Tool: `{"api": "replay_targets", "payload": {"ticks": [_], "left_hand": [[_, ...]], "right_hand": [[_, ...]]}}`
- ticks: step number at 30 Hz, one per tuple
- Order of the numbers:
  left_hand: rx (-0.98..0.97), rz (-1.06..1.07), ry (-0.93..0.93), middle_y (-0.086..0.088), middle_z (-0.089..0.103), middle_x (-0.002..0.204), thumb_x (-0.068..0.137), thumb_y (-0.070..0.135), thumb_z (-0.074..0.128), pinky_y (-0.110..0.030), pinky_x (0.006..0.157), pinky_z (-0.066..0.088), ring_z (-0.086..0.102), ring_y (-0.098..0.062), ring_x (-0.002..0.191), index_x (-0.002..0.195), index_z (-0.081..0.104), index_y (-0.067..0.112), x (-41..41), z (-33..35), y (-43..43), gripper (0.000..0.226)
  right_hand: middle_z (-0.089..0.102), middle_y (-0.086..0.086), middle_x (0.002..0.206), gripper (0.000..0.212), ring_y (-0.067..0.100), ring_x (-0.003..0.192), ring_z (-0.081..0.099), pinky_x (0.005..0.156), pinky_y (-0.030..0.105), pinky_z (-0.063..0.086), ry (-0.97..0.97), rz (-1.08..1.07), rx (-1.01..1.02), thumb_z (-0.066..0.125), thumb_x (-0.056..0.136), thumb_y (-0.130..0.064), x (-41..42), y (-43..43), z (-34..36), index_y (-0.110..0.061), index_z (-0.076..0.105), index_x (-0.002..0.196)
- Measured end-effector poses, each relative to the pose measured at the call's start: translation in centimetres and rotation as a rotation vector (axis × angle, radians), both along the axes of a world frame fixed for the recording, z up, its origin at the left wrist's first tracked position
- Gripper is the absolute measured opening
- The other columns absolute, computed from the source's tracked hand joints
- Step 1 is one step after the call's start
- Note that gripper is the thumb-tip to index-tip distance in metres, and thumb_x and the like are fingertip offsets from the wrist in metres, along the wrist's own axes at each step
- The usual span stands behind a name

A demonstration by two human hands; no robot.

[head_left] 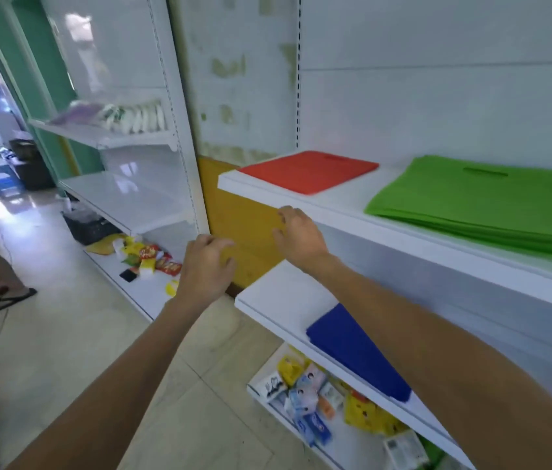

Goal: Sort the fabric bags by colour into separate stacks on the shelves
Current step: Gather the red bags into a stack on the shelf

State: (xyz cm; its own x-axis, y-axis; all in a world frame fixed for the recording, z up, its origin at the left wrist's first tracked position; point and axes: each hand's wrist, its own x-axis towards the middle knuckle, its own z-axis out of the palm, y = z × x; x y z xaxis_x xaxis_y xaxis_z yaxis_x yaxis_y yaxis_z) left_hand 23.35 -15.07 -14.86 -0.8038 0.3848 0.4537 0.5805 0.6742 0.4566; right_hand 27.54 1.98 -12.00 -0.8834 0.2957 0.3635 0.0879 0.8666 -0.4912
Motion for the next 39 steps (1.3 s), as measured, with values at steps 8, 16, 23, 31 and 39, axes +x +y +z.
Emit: {"api": "replay_targets", "payload": {"ticks": [8, 16, 23, 31, 39], "left_hand": [[0.064, -0.072, 0.064, -0.008, 0.050, 0.121, 0.088, 0.015, 0.056, -0.030, 0.095, 0.037, 0.042, -0.025, 0.118, 0.119, 0.060, 0.016, -6.8, 4.2, 2.0, 0.031], [0.082, -0.120, 0.038, -0.005, 0.049, 0.121, 0.089, 0.016, 0.056, -0.023, 0.090, 0.033, 0.041, -0.021, 0.117, 0.119, 0.059, 0.016, -17.4, 6.4, 5.5, 0.031], [0.058, -0.186, 0.022, -0.008, 0.054, 0.117, 0.088, 0.017, 0.056, -0.029, 0.091, 0.038, 0.047, -0.023, 0.114, 0.115, 0.062, 0.016, -25.8, 7.0, 8.5, 0.028], [-0.089, -0.378, -0.021, -0.016, 0.055, 0.119, 0.088, 0.022, 0.055, -0.034, 0.098, 0.035, 0.048, -0.033, 0.115, 0.119, 0.060, 0.014, -33.4, 6.7, 17.5, 0.032], [-0.298, -0.388, 0.037, -0.020, 0.061, 0.109, 0.091, 0.042, 0.050, -0.038, 0.085, 0.045, 0.054, -0.037, 0.103, 0.109, 0.057, 0.004, -35.9, 6.3, 21.7, 0.043]], "right_hand": [[0.052, 0.012, 0.127, 0.044, 0.028, 0.110, 0.054, 0.088, 0.040, 0.047, 0.156, 0.000, 0.114, 0.048, 0.090, -0.012, -7.3, 1.2, 5.1, -0.009, 0.045, 0.134], [0.054, 0.012, 0.124, 0.041, 0.028, 0.111, 0.055, 0.088, 0.038, 0.046, 0.167, -0.076, 0.094, 0.047, 0.088, -0.008, -17.2, 5.9, 7.2, -0.008, 0.047, 0.129], [0.051, 0.013, 0.124, 0.041, 0.029, 0.112, 0.052, 0.089, 0.038, 0.044, 0.094, -0.211, 0.113, 0.047, 0.088, -0.011, -22.1, 9.7, 6.7, -0.008, 0.047, 0.129], [0.047, 0.018, 0.126, 0.044, 0.033, 0.119, 0.045, 0.092, 0.042, 0.041, -0.084, -0.724, 0.095, 0.052, 0.088, -0.016, -20.0, 17.5, 6.5, -0.004, 0.041, 0.128], [0.048, 0.017, 0.132, 0.044, 0.035, 0.122, 0.046, 0.100, 0.044, 0.037, -0.200, -1.183, -0.135, 0.041, 0.095, -0.032, -18.2, 17.4, 4.4, -0.002, 0.046, 0.127]]}}
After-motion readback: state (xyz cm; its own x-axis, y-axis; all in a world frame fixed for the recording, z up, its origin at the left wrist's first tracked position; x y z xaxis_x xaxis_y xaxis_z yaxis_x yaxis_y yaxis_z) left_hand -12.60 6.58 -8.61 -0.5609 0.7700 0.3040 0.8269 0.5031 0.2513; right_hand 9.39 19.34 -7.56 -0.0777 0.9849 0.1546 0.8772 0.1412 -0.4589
